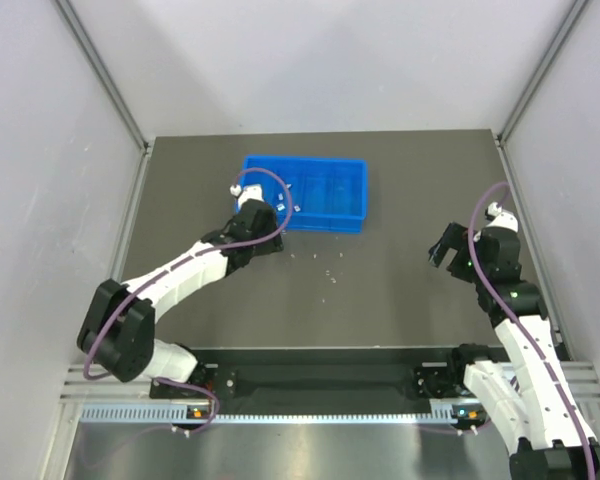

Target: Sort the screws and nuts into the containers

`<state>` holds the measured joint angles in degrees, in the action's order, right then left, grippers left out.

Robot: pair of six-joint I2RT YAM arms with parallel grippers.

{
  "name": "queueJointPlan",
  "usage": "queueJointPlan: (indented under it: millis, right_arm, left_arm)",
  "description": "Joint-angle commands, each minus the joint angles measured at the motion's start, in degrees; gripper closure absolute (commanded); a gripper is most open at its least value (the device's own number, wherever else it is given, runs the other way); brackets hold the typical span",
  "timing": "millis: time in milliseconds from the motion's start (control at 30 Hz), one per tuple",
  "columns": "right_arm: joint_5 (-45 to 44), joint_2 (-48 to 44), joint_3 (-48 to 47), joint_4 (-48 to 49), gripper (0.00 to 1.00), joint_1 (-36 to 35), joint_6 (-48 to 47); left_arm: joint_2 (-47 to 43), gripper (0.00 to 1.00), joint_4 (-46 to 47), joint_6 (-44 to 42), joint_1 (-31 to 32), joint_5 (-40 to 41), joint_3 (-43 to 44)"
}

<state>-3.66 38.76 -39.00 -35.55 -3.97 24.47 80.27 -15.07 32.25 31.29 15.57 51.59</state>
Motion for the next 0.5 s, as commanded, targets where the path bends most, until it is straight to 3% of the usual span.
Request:
queueJointPlan:
  millis: [0, 167, 467]
  right_arm:
    - [0.3, 0.3, -1.0, 2.8, 0.00, -0.3, -0.1]
    - [0.0, -0.1, -1.2, 2.7, 0.00, -0.3, -0.1]
    - [-1.1, -1.1, -1.0, 2.1, 0.00, -0.3, -0.6]
  left_arm:
    - [2.3, 0.41, 2.0, 6.6, 4.1, 4.3, 0.1]
    - [9.3, 0.41, -1.4, 10.7, 10.7, 14.0, 6.7]
    - [21.2, 0.44, -7.5, 20.7, 12.7, 21.5, 13.5]
